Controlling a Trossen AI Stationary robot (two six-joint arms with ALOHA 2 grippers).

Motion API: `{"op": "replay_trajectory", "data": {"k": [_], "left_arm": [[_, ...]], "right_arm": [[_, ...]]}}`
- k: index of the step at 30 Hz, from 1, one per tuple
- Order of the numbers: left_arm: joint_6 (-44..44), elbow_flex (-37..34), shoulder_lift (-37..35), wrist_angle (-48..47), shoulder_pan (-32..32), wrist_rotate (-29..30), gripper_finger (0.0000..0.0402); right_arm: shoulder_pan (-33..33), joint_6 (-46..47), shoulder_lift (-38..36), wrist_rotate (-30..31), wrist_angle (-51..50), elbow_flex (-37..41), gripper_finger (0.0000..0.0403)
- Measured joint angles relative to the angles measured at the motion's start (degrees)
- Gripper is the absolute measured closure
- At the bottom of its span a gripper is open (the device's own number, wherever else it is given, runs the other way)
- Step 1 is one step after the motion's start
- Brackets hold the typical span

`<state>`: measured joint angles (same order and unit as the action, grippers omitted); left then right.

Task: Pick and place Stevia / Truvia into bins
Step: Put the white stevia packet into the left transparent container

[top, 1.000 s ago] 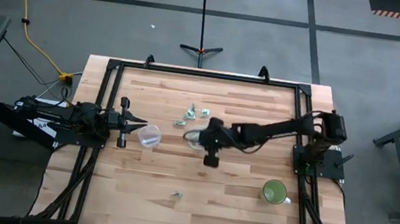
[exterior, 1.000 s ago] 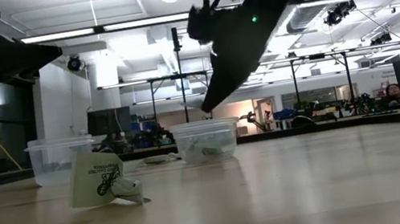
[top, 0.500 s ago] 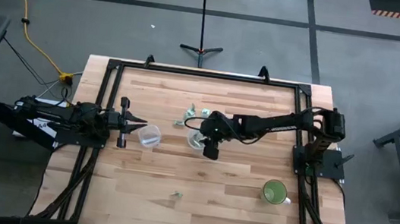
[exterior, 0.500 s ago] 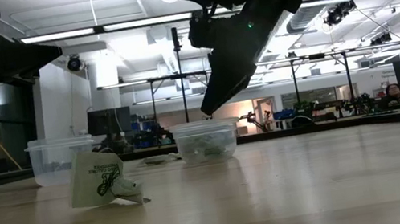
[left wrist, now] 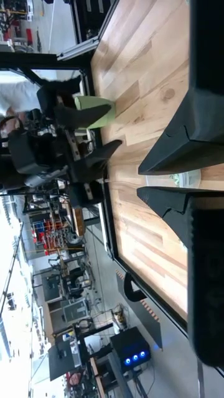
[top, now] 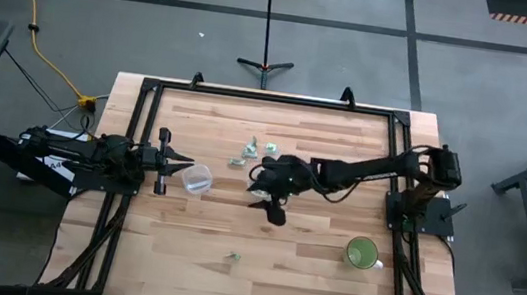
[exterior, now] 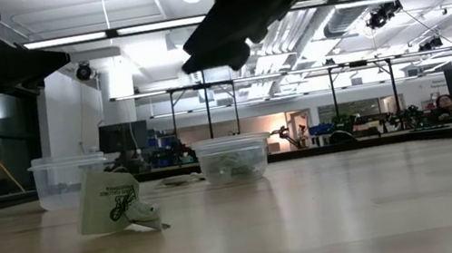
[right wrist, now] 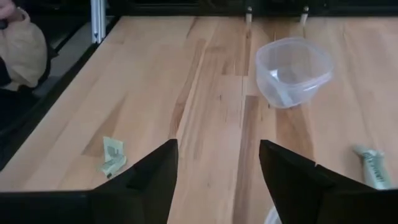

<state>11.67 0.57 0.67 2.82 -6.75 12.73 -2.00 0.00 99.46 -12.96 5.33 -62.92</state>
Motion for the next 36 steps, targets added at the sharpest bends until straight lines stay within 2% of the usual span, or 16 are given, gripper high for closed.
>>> {"op": "replay_trajectory", "data": {"k": [3,6,9,13,19,26,31,36], "left_arm": [[-0.4,0.0,0.0,0.0,0.0,0.0,0.0323],[-1.2,0.0,0.0,0.0,0.0,0.0,0.0323],[-1.6,0.0,0.0,0.0,0.0,0.0,0.0323],[-2.5,0.0,0.0,0.0,0.0,0.0,0.0323],[-3.1,0.0,0.0,0.1,0.0,0.0,0.0323],[-2.8,0.0,0.0,0.6,0.0,0.0,0.0323],[1.7,0.0,0.0,0.9,0.0,1.0,0.0323],[1.4,0.0,0.0,0.8,0.0,1.0,0.0323]], "right_arm": [[-0.2,-1.6,-1.7,0.6,-4.5,0.0,0.0205],[-0.5,-1.2,-3.4,4.2,-9.6,0.3,0.0226],[-1.6,-0.3,-7.2,7.0,-7.2,5.0,0.0251],[-4.2,4.1,-16.9,12.3,1.7,18.7,0.0283],[-8.2,7.2,-36.9,22.7,17.0,41.5,0.0319],[-8.6,5.8,-58.7,24.6,32.4,61.8,0.0331],[-8.5,0.7,-70.2,25.5,19.4,59.8,0.0332],[-8.5,-5.3,-81.9,27.5,9.0,58.5,0.0332]]}}
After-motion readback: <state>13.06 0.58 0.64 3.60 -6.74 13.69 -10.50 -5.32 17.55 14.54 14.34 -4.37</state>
